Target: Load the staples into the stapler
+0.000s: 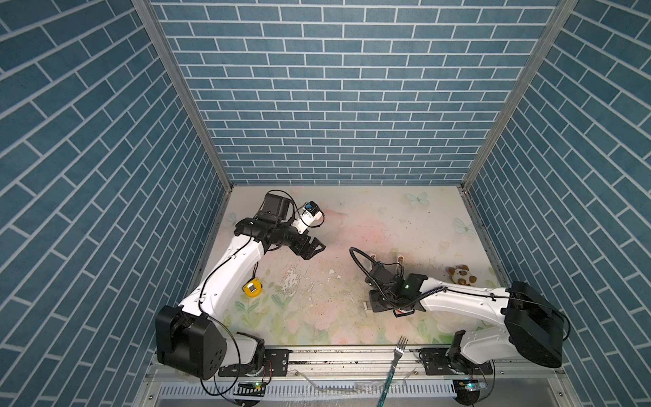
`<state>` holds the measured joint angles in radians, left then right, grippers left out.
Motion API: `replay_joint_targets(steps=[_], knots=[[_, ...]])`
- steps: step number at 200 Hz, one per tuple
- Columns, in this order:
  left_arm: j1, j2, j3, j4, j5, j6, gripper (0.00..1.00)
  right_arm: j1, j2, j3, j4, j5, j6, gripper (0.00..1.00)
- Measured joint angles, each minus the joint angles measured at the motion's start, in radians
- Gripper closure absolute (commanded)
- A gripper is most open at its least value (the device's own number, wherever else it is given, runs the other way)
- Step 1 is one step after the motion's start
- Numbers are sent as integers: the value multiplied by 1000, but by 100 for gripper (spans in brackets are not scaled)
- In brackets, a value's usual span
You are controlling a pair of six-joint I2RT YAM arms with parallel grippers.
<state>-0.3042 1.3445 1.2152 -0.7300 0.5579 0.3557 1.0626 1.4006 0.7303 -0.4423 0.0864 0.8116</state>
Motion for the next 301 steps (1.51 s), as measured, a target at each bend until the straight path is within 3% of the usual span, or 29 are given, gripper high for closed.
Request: replay_joint_targets(steps=[301], knots=[[0, -17, -17, 9, -3, 0, 7, 26, 104, 61, -47, 42, 0, 74]])
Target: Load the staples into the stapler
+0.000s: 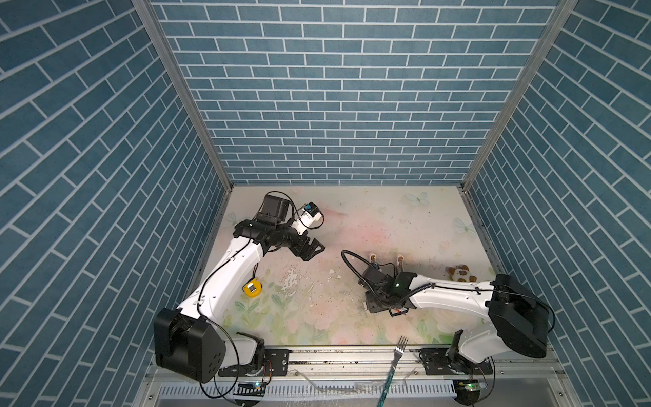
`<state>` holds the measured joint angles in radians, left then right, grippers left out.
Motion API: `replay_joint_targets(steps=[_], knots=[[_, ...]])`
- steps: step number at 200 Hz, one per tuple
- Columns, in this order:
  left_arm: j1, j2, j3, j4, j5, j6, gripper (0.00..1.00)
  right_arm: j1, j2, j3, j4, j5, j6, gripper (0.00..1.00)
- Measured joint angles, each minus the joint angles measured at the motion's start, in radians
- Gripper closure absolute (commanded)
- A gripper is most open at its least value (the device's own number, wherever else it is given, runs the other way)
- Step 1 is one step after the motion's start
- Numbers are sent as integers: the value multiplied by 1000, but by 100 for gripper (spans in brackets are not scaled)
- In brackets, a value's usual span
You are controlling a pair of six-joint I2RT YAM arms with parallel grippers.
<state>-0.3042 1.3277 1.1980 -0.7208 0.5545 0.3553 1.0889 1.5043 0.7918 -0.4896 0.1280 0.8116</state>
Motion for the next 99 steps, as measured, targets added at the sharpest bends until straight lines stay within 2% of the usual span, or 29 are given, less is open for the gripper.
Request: replay_joint_targets(steps=[99], knots=[[0, 0, -2, 0, 0, 0, 7, 4, 24, 0, 4, 0, 0, 78]])
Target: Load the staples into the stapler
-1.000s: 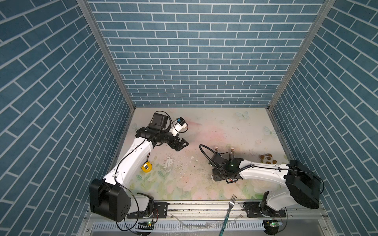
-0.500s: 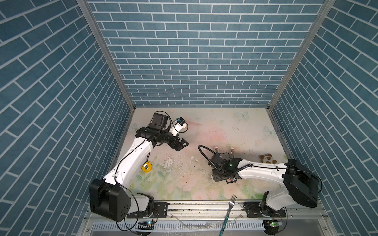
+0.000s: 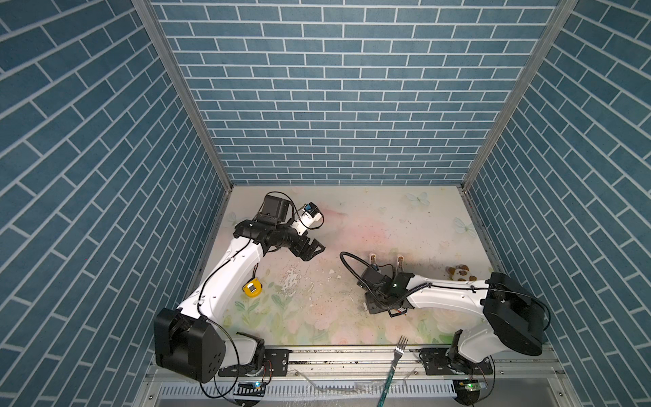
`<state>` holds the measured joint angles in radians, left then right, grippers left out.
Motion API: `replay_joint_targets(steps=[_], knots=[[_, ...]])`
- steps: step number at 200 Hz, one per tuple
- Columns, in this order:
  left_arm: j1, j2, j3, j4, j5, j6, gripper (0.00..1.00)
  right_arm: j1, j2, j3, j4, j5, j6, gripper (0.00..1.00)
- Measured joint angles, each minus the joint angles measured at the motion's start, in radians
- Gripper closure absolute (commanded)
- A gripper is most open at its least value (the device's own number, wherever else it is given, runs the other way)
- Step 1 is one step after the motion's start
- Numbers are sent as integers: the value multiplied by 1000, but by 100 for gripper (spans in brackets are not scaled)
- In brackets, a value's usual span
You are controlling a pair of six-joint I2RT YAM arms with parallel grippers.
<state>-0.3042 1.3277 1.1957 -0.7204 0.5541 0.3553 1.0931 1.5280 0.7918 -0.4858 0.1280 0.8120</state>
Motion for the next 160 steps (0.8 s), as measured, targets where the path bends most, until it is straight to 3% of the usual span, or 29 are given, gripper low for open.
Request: replay_joint_targets(steps=[64, 128, 160], knots=[[0, 0, 0, 0, -3, 0, 6, 3, 13, 0, 1, 3, 0, 78], [0, 0, 0, 0, -3, 0, 6, 7, 15, 0, 8, 16, 0, 92], [0, -6, 0, 0, -4, 0, 6, 8, 15, 1, 8, 19, 0, 94]])
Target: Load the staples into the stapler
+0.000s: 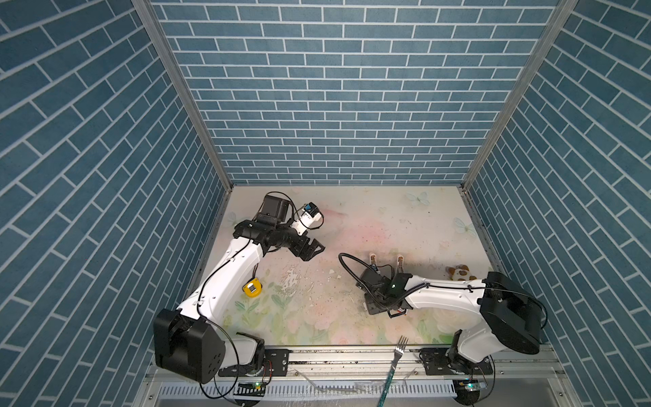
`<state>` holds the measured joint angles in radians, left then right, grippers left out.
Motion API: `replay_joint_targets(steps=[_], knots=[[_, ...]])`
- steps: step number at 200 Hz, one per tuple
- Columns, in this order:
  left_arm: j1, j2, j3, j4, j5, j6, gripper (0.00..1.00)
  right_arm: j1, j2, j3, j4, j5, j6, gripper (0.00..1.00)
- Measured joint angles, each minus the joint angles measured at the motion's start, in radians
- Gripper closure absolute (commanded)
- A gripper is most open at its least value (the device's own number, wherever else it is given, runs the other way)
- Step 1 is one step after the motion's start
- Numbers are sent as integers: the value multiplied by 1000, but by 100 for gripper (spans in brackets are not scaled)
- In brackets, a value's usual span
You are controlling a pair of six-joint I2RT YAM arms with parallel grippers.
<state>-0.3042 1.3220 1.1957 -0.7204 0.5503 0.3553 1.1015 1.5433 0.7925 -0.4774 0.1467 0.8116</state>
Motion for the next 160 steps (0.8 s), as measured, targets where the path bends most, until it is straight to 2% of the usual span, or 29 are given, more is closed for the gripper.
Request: replay_joint_targets(steps=[119, 160], knots=[[6, -24, 0, 0, -6, -5, 6, 0, -66, 35, -10, 25, -8, 93], [11, -27, 0, 0, -6, -8, 6, -14, -54, 105, -4, 41, -51, 93]])
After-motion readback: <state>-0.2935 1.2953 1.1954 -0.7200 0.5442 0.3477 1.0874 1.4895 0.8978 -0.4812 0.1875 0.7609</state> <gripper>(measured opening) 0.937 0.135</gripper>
